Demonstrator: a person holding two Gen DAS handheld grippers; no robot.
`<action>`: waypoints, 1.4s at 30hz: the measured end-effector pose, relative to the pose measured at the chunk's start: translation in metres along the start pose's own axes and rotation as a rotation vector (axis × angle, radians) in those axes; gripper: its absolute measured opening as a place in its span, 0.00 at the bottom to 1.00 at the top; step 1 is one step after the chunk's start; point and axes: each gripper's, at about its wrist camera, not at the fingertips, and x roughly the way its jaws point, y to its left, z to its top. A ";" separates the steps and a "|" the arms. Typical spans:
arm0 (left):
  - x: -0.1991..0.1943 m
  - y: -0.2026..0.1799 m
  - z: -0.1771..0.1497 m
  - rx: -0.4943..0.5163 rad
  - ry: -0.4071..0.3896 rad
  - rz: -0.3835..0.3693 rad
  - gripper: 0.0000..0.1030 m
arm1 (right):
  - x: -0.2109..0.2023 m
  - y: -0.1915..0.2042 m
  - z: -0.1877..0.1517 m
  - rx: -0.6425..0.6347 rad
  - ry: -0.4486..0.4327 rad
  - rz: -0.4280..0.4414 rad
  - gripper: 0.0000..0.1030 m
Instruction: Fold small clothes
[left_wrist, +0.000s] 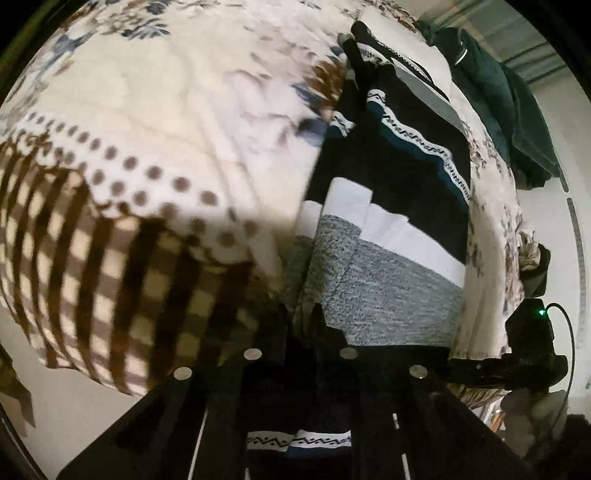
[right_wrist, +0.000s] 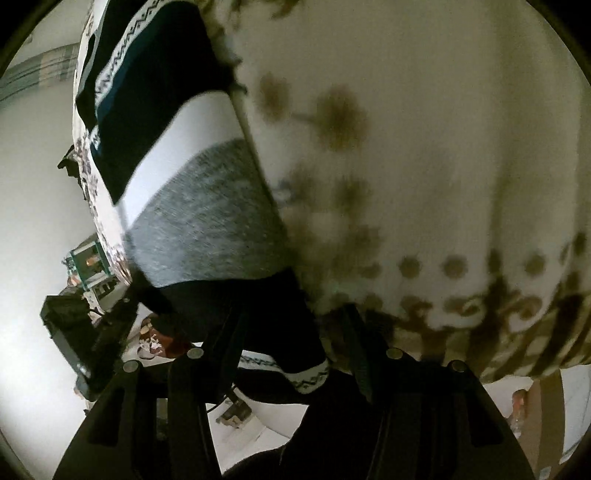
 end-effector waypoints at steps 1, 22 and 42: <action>0.000 0.004 0.001 0.009 0.002 0.006 0.08 | 0.003 0.002 -0.001 -0.003 0.002 -0.004 0.52; 0.037 0.016 -0.057 -0.028 0.127 -0.249 0.25 | 0.120 0.004 -0.041 -0.006 0.156 0.213 0.34; 0.064 0.013 -0.065 -0.128 0.214 -0.369 0.56 | 0.124 0.015 -0.058 0.016 0.165 0.199 0.47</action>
